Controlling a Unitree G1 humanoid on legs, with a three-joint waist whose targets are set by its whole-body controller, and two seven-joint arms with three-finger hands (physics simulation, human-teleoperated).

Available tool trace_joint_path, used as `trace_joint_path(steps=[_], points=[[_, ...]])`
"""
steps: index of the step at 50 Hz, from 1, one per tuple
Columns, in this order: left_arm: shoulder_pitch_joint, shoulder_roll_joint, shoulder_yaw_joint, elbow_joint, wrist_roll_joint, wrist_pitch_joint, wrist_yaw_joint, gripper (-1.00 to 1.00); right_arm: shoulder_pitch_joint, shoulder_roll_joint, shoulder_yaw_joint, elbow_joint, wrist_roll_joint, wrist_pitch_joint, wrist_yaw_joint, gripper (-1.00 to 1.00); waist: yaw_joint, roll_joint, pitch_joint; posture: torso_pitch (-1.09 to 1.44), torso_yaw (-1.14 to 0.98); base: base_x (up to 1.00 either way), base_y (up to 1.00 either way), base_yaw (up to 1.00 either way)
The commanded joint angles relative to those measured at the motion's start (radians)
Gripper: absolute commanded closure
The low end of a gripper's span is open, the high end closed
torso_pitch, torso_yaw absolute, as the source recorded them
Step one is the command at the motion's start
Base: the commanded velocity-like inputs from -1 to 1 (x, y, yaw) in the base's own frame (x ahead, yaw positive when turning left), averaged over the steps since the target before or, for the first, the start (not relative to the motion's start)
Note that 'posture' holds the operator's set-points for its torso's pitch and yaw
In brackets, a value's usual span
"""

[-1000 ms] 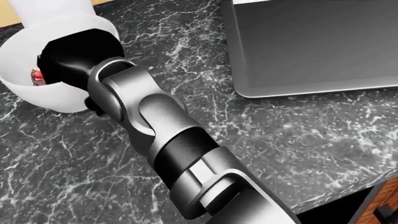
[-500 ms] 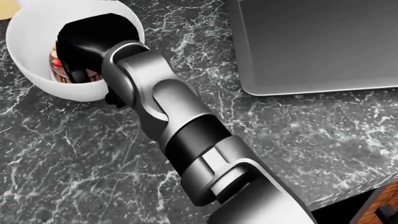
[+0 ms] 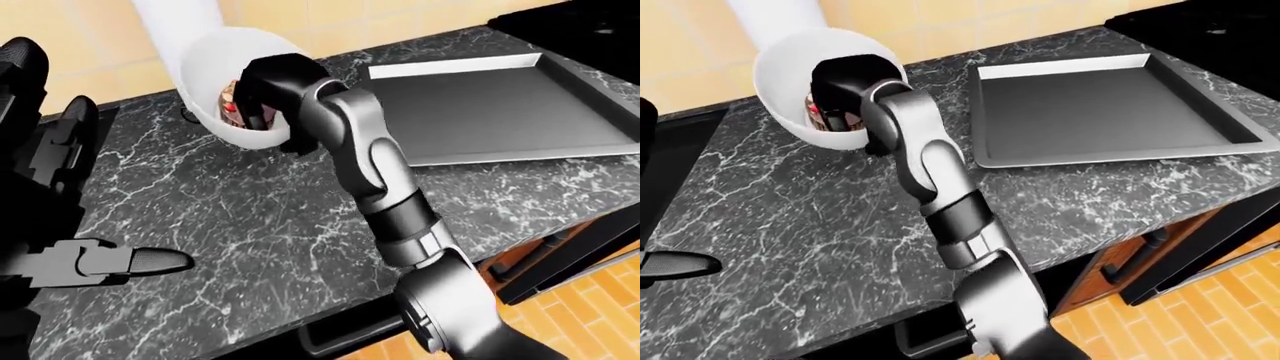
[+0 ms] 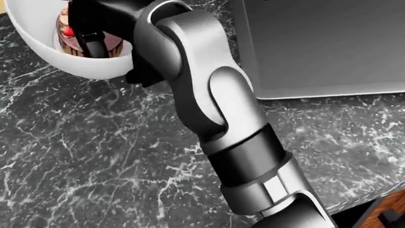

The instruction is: Pick up the bowl with cake and place it on the tray. Pick up the cupcake and place it on the tray.

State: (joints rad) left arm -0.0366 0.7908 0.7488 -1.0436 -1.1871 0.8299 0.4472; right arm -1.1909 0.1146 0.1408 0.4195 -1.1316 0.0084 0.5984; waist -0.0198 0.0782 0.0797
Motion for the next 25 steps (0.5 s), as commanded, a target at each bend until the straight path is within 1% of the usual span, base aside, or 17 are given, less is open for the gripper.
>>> trace_joint_path(steps=[1, 5, 9, 13, 14, 15, 16, 20, 22, 25], points=[[-0.016, 0.020, 0.025, -0.004, 0.004, -0.024, 0.014, -1.00, -0.045, -0.028, -0.036, -0.103, 0.004, 0.011, 0.010, 1.00, -0.004, 0.009, -0.030, 0.00, 0.00, 0.00, 0.00, 0.00], [-0.043, 0.032, -0.024, -0.004, 0.011, -0.024, 0.040, -1.00, -0.053, -0.095, -0.070, -0.169, 0.023, 0.029, 0.071, 1.00, -0.002, 0.003, -0.029, 0.00, 0.00, 0.00, 0.00, 0.00], [-0.043, 0.040, -0.036, -0.004, 0.008, -0.032, 0.051, -1.00, -0.048, -0.139, -0.084, -0.222, 0.040, 0.050, 0.114, 1.00, -0.003, 0.000, -0.030, 0.00, 0.00, 0.00, 0.00, 0.00], [-0.071, 0.074, -0.052, -0.004, -0.035, -0.030, 0.100, -1.00, -0.058, -0.181, -0.099, -0.254, 0.061, 0.066, 0.140, 1.00, -0.006, 0.000, -0.030, 0.00, 0.00, 0.00, 0.00, 0.00], [-0.083, 0.075, -0.083, -0.004, -0.021, -0.032, 0.108, -1.00, -0.065, -0.207, -0.115, -0.256, 0.071, 0.065, 0.144, 1.00, -0.006, 0.000, -0.029, 0.00, 0.00, 0.00, 0.00, 0.00], [-0.088, 0.074, -0.100, -0.004, -0.010, -0.034, 0.110, -1.00, -0.065, -0.225, -0.121, -0.257, 0.077, 0.066, 0.145, 1.00, -0.007, -0.001, -0.028, 0.00, 0.00, 0.00, 0.00, 0.00], [-0.090, 0.073, -0.105, -0.004, -0.008, -0.034, 0.110, -1.00, -0.065, -0.238, -0.126, -0.256, 0.083, 0.067, 0.143, 1.00, -0.006, -0.001, -0.028, 0.00, 0.00, 0.00, 0.00, 0.00], [-0.091, 0.061, -0.107, -0.004, 0.005, -0.029, 0.101, -1.00, -0.061, -0.304, -0.150, -0.268, 0.106, 0.071, 0.154, 1.00, -0.005, -0.002, -0.028, 0.00, 0.00, 0.00, 0.00, 0.00], [-0.086, 0.054, -0.112, -0.004, 0.019, -0.034, 0.093, -1.00, -0.063, -0.326, -0.155, -0.283, 0.112, 0.080, 0.167, 1.00, -0.005, -0.003, -0.027, 0.00, 0.00, 0.00, 0.00, 0.00], [-0.076, 0.054, -0.104, -0.004, 0.018, -0.039, 0.089, -1.00, -0.061, -0.356, -0.165, -0.288, 0.120, 0.084, 0.174, 1.00, -0.005, -0.005, -0.027, 0.00, 0.00, 0.00, 0.00, 0.00]])
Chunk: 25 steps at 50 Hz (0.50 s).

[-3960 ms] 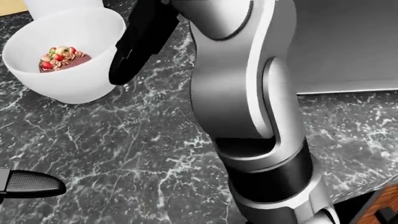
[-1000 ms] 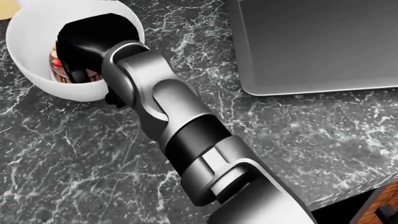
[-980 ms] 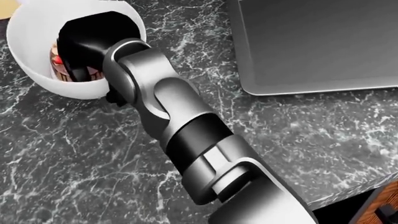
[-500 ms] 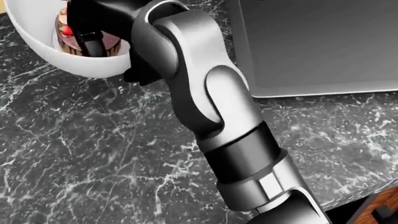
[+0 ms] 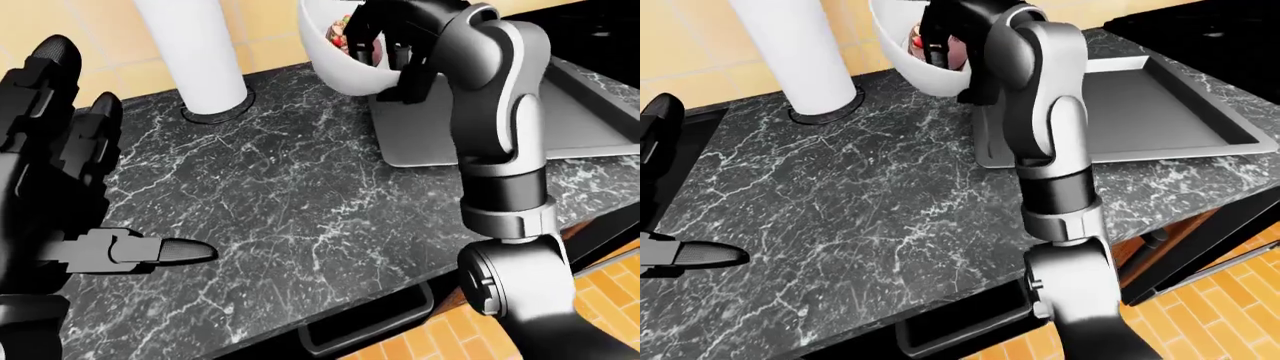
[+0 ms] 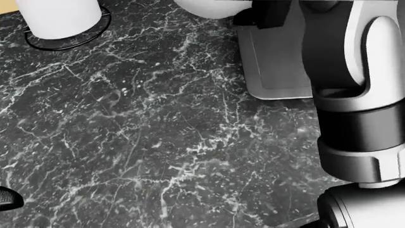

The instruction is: Pick up the bowl with cake and place it on the tray. Pick up the cupcake and place it on the tray.

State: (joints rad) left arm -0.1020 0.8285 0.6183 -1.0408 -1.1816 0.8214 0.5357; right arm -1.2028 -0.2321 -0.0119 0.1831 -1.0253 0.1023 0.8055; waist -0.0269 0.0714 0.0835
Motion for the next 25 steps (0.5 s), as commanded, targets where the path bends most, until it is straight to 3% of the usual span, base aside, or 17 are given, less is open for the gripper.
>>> trace_joint_path(steps=[1, 3, 12, 25], points=[[-0.016, 0.024, 0.038, -0.006, -0.006, -0.026, 0.008, -1.00, -0.048, -0.021, -0.015, -0.047, 0.015, -0.011, -0.033, 1.00, 0.001, 0.002, -0.030, 0.00, 0.00, 0.00, 0.00, 0.00], [-0.043, 0.053, 0.066, -0.006, -0.068, -0.010, 0.040, -1.00, -0.049, -0.053, -0.025, -0.035, 0.017, -0.019, -0.035, 1.00, 0.000, 0.002, -0.030, 0.00, 0.00, 0.00, 0.00, 0.00], [-0.024, 0.019, 0.034, -0.006, 0.001, -0.021, 0.007, -1.00, 0.013, -0.139, -0.058, -0.058, 0.029, -0.033, -0.033, 1.00, 0.003, 0.000, -0.029, 0.00, 0.00, 0.00, 0.00, 0.00], [-0.025, 0.044, 0.031, -0.006, -0.023, -0.033, 0.032, -1.00, 0.063, -0.206, -0.080, -0.082, -0.003, -0.050, 0.011, 1.00, 0.000, -0.001, -0.031, 0.00, 0.00, 0.00, 0.00, 0.00]])
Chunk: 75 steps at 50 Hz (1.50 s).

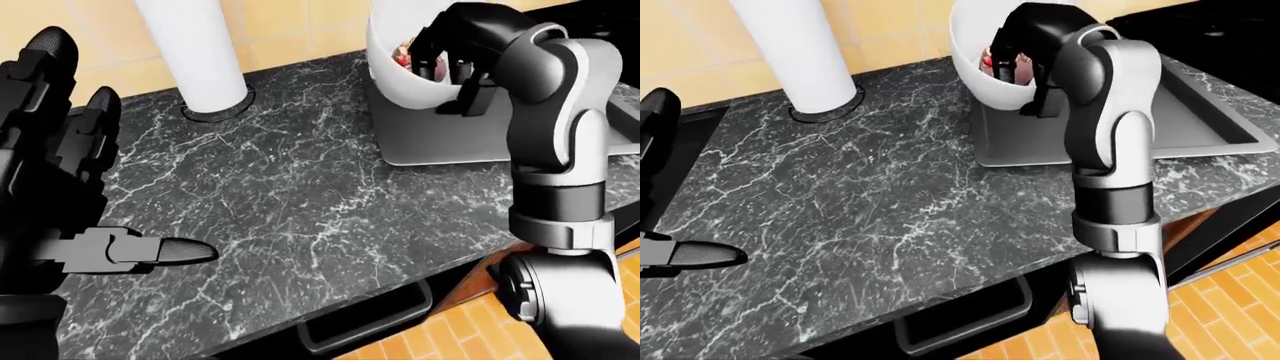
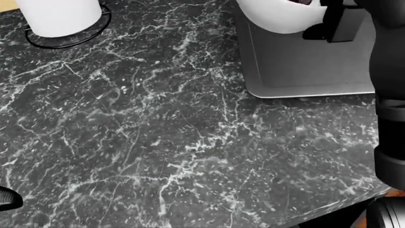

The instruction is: Pick up the bowl with cake and place it on the tray. Pick up the cupcake and place it on the tray.

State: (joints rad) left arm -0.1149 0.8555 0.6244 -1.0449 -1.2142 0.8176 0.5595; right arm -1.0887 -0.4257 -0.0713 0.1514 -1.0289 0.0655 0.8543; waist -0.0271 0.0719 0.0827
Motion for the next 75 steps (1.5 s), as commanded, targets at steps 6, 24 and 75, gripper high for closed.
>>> trace_joint_path(steps=[6, 24, 75], points=[[-0.016, 0.020, 0.021, -0.002, 0.009, -0.026, 0.012, -1.00, -0.024, -0.051, -0.030, -0.040, -0.037, -0.050, -0.033, 1.00, 0.001, -0.003, -0.030, 0.00, 0.00, 0.00, 0.00, 0.00], [-0.043, 0.041, 0.013, -0.002, -0.012, -0.013, 0.041, -1.00, 0.056, -0.084, -0.057, -0.051, -0.083, -0.089, -0.010, 1.00, 0.000, -0.003, -0.033, 0.00, 0.00, 0.00, 0.00, 0.00], [-0.027, 0.042, 0.009, -0.002, -0.008, -0.031, 0.041, -1.00, 0.243, -0.060, -0.088, -0.207, -0.058, -0.040, 0.047, -0.24, 0.006, -0.010, -0.036, 0.00, 0.00, 0.00, 0.00, 0.00]])
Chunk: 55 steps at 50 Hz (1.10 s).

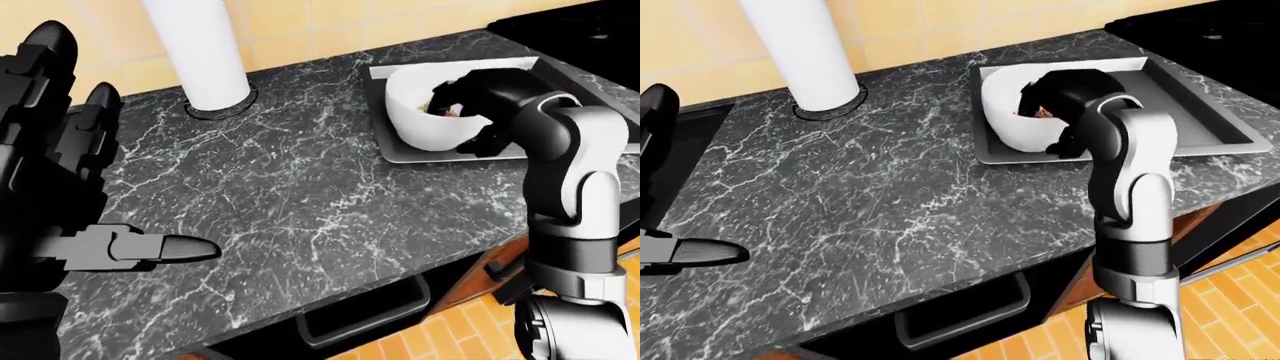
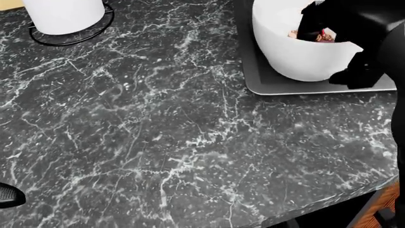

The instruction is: Pick up the bowl with cake and place it on the tray. Pick up the cupcake and place it on the tray.

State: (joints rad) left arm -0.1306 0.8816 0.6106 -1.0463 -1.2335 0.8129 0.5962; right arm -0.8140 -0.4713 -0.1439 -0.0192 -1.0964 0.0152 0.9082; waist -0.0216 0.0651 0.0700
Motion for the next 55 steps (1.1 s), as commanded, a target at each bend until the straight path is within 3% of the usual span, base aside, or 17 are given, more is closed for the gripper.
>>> trace_joint_path(steps=[1, 11, 19, 29, 37, 40, 44, 52, 55], points=[[-0.011, 0.016, 0.024, -0.001, 0.011, -0.028, 0.005, -1.00, -0.029, -0.015, -0.015, -0.042, 0.011, 0.013, -0.006, -0.27, 0.001, -0.003, -0.024, 0.00, 0.00, 0.00, 0.00, 0.00], [-0.003, 0.021, 0.017, -0.001, 0.014, -0.039, 0.007, -1.00, -0.009, -0.020, -0.023, -0.099, 0.028, 0.034, 0.026, -0.72, -0.001, -0.003, -0.028, 0.00, 0.00, 0.00, 0.00, 0.00], [-0.011, 0.027, 0.008, -0.001, 0.010, -0.040, 0.016, -1.00, -0.013, -0.045, -0.053, -0.157, 0.076, 0.079, 0.064, -0.67, 0.000, -0.004, -0.028, 0.00, 0.00, 0.00, 0.00, 0.00], [-0.038, 0.039, -0.002, -0.001, -0.013, -0.028, 0.037, -1.00, -0.034, -0.070, -0.090, -0.303, 0.201, 0.249, 0.101, -0.68, 0.000, -0.007, -0.028, 0.00, 0.00, 0.00, 0.00, 0.00], [-0.054, 0.049, -0.018, -0.001, -0.024, -0.031, 0.055, -1.00, -0.033, -0.054, -0.089, -0.405, 0.288, 0.396, 0.022, -0.75, 0.001, -0.010, -0.026, 0.00, 0.00, 0.00, 0.00, 0.00], [-0.059, 0.052, -0.027, -0.001, -0.026, -0.034, 0.062, -1.00, -0.010, -0.029, -0.079, -0.437, 0.315, 0.443, -0.013, -1.00, 0.001, -0.010, -0.024, 0.00, 0.00, 0.00, 0.00, 0.00], [-0.064, 0.057, -0.025, -0.001, -0.036, -0.033, 0.068, -1.00, 0.020, 0.007, -0.076, -0.487, 0.369, 0.510, -0.049, -1.00, 0.002, -0.010, -0.025, 0.00, 0.00, 0.00, 0.00, 0.00], [-0.075, 0.067, -0.021, -0.001, -0.056, -0.028, 0.081, -1.00, 0.036, 0.001, -0.060, -0.511, 0.420, 0.560, -0.097, -1.00, 0.004, -0.009, -0.023, 0.00, 0.00, 0.00, 0.00, 0.00], [-0.070, 0.068, -0.016, -0.001, -0.056, -0.030, 0.078, -1.00, 0.051, 0.006, -0.057, -0.515, 0.425, 0.557, -0.109, -1.00, 0.007, -0.013, -0.044, 0.00, 0.00, -0.31, 0.01, 0.00]])
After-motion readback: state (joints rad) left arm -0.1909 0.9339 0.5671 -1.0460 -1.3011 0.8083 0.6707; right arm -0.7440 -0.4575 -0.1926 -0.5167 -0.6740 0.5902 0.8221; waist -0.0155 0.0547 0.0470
